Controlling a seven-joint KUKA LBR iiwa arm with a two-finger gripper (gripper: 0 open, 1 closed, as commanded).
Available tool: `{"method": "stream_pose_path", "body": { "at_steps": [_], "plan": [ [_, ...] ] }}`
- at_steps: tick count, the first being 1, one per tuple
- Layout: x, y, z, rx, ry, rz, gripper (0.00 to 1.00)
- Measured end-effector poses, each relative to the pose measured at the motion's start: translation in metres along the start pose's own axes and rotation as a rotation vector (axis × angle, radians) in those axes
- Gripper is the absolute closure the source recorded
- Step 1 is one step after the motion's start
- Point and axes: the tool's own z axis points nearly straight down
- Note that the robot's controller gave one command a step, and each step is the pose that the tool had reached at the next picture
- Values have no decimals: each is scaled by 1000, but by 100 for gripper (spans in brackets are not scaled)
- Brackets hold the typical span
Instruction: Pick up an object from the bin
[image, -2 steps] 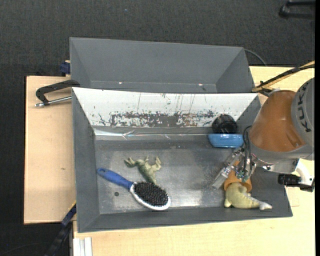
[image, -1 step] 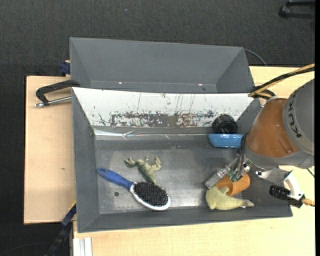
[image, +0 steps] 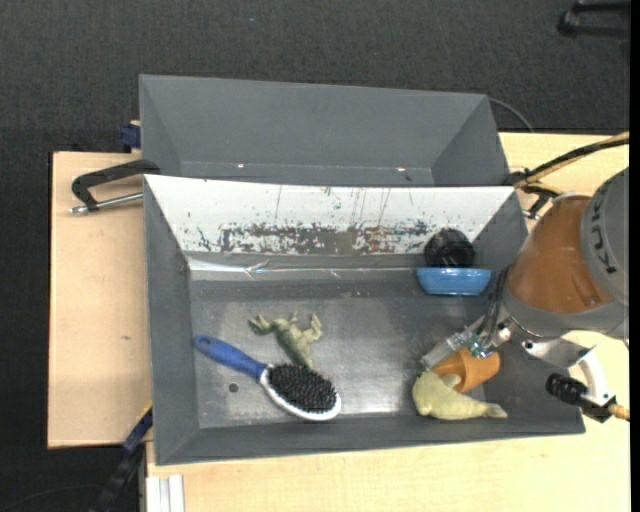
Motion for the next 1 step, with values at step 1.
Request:
{"method": "stream_pose_path", "body": {
  "at_steps": [1],
  "plan": [
    [-3,4,-5,-11,-10,0,100]
  ]
}}
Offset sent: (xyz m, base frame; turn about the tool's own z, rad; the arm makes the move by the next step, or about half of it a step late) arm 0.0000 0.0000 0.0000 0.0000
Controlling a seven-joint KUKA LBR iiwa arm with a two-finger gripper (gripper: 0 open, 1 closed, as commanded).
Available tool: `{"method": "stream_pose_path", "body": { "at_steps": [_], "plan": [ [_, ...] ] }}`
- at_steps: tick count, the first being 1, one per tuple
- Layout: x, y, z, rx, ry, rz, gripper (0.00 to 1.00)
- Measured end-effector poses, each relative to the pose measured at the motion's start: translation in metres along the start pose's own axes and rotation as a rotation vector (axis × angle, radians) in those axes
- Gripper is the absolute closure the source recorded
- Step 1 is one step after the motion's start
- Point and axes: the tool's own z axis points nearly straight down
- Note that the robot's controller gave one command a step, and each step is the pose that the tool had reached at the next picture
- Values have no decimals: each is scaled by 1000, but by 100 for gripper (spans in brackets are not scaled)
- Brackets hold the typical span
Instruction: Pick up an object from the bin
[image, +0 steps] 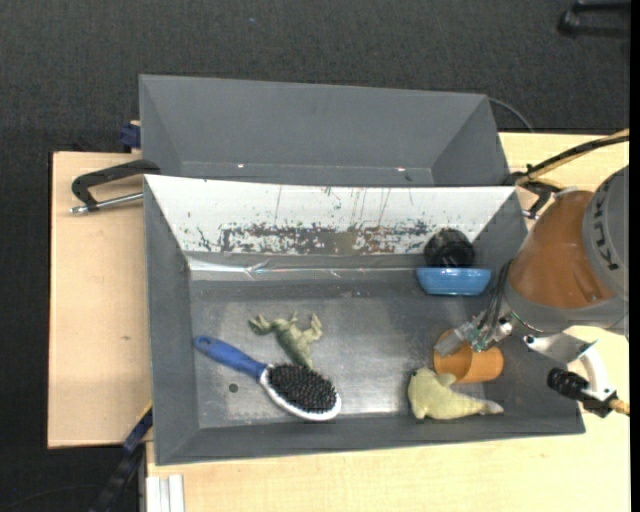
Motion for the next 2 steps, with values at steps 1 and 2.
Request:
{"method": "stream_pose_path", "body": {
  "at_steps": [1,2],
  "plan": [
    [-2,4,-73,7,0,-3,100],
    [-3,7,-126,8,0,-6,100]
  ]
}}
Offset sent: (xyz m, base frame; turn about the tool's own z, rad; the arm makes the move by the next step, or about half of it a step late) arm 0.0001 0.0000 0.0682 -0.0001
